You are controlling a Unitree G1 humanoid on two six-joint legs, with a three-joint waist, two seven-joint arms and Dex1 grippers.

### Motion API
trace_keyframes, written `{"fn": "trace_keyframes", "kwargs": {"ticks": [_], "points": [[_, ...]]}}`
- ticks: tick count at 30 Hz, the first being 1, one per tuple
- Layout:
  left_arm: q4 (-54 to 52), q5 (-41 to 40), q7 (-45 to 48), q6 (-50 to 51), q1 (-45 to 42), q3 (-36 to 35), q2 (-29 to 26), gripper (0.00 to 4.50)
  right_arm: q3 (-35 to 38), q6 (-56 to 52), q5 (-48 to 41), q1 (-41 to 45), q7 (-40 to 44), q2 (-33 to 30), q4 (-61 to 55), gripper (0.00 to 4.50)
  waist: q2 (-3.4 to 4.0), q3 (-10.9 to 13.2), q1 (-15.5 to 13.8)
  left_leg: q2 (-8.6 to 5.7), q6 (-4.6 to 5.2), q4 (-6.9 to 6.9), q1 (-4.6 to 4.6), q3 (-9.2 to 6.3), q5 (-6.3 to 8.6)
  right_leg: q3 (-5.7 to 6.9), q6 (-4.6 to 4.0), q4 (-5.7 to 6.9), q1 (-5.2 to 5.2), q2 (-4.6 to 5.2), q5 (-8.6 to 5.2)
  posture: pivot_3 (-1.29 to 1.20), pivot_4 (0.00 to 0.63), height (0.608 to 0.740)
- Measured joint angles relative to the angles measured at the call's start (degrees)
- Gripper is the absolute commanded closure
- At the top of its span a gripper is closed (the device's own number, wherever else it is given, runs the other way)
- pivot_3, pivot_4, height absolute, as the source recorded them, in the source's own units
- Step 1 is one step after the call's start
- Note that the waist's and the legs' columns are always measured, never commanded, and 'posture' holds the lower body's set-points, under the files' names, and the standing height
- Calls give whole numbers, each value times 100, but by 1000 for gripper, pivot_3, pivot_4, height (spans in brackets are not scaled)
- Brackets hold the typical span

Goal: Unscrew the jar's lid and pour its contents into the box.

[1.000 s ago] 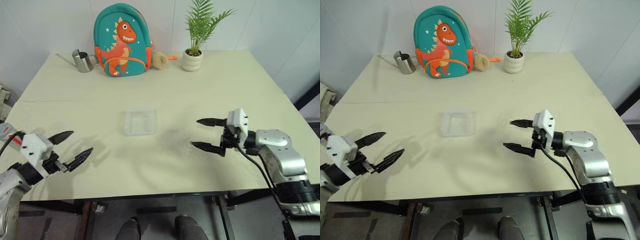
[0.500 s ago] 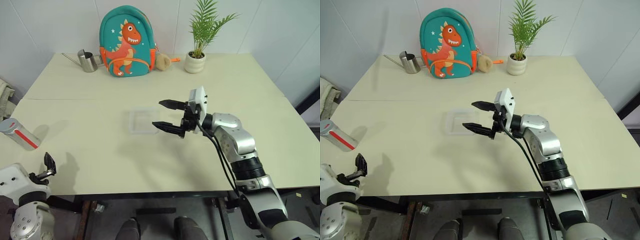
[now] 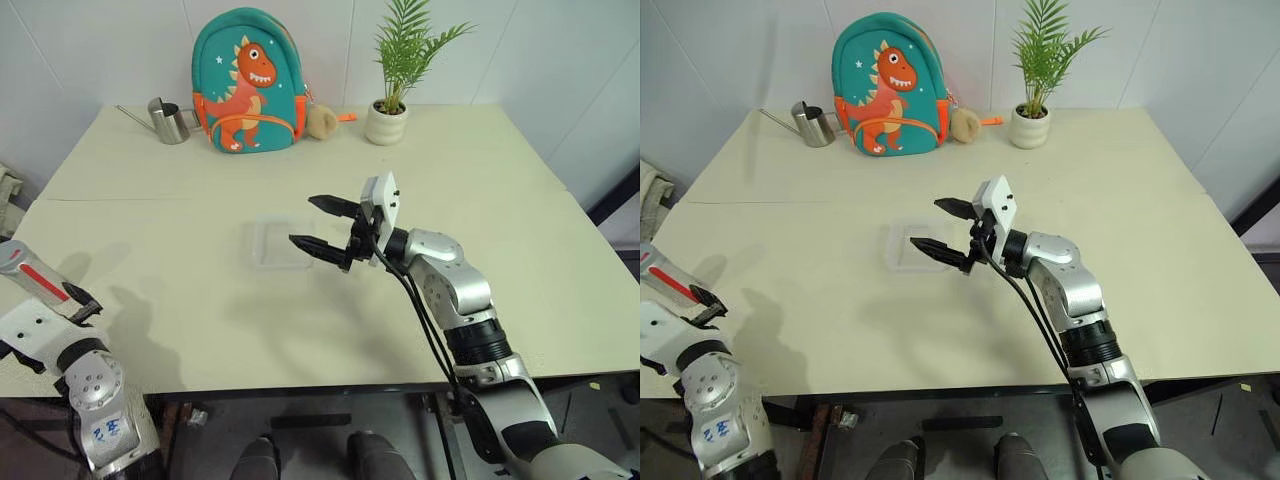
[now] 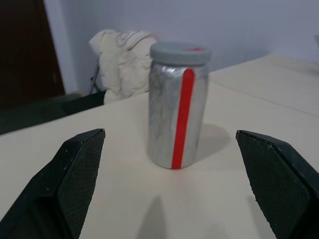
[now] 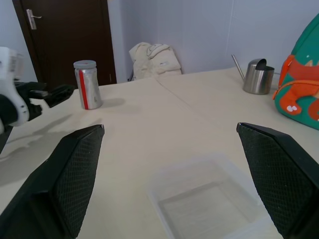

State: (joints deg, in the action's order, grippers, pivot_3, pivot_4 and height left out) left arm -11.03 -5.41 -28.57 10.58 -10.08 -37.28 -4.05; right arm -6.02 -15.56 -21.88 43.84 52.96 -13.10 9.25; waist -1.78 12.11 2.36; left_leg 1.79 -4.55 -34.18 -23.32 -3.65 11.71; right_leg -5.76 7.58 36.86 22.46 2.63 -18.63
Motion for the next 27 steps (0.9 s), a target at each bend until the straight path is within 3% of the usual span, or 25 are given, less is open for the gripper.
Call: {"fn": "trace_keyframes", "kwargs": {"ticks": [8,18,27], "points": [[1245,-18,235,-139,-698,14,-925,21,-8,-105,-2,-89,-31,-44,-253,0,0,0,24,1,-1,4,1,0,-1,0,0,1,1,-1,0,0,150,740],[1795,-115,34,-204,-1057,-122,-1227,21,-16,-238,-13,-267,-143,17,-577,0,-2,-1,41,2,-4,4,1,0,0,0,2,2,0,0,1,0,150,740],[2698,-67,75,-414,-1407,-19,-1865,21,-14,-359,-16,-445,-309,13,-773,0,-2,-1,64,2,-4,9,0,0,0,1,2,-1,3,0,1,0,150,740]]}}
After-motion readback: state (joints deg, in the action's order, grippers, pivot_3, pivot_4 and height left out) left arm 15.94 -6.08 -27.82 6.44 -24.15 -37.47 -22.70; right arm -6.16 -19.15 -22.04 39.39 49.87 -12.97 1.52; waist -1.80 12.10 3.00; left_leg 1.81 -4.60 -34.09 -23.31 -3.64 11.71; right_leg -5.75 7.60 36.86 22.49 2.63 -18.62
